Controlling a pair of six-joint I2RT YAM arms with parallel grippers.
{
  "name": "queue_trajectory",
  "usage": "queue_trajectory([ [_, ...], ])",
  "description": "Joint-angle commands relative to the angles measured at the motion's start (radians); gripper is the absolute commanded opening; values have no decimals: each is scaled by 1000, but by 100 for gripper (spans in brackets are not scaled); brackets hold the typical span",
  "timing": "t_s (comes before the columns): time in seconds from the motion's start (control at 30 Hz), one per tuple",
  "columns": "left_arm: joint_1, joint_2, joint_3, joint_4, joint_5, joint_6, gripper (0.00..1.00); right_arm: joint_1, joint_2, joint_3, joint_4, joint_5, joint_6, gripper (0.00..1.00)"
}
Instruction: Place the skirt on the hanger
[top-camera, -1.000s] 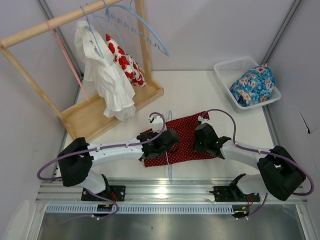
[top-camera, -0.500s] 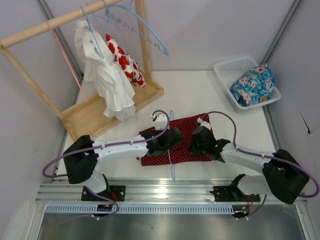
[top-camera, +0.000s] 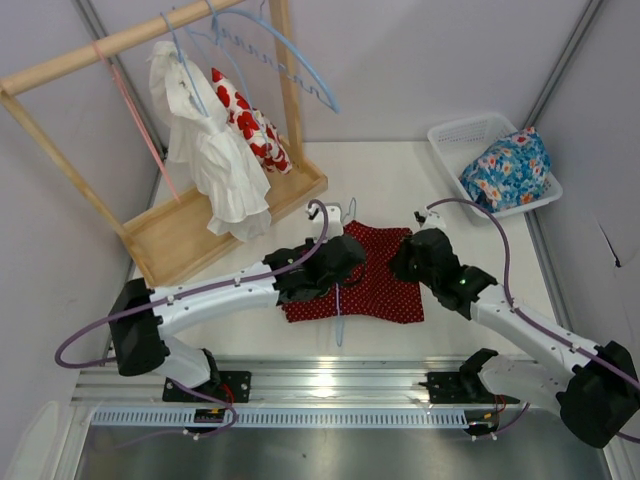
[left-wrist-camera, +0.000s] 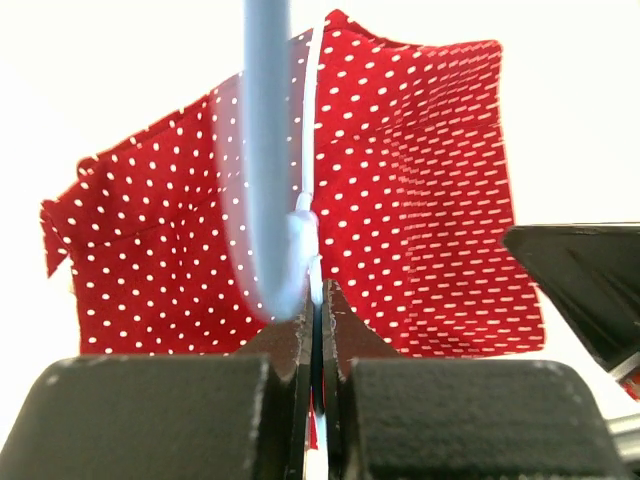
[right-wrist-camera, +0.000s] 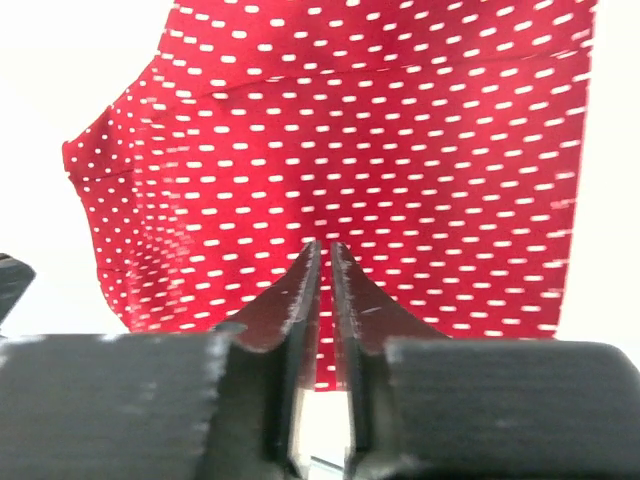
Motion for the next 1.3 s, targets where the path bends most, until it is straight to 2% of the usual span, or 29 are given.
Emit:
queue_trajectory([
  [0.0,-3,-79,93,-3,-33,101,0,-14,-32,31,-13,-9,-68,18],
  [0.2,-2,-121,165,-22,12,185,0,-17,-48,13,16,-69,-105,25],
  [0.37,-2,-102,296,-147,24,264,0,-17,-87,-15,53,-94,-101,30],
  [0.67,26,-121,508,-310,82,437,0,-10,-106,-84,194,-209,-131,32],
  [0.97,74,-101,623,-427,75,505,0,56,-107,-9,260,-253,-193,52],
  [1.03,81,-95,629,-427,71,517,0,96,-109,23,300,-258,-219,54],
  [1.17,113,-96,618,-394,105,508,0,177,-109,65,363,-270,-269,66],
  [1.27,135,-90,607,-384,119,486,0,231,-95,98,426,-279,-274,69],
])
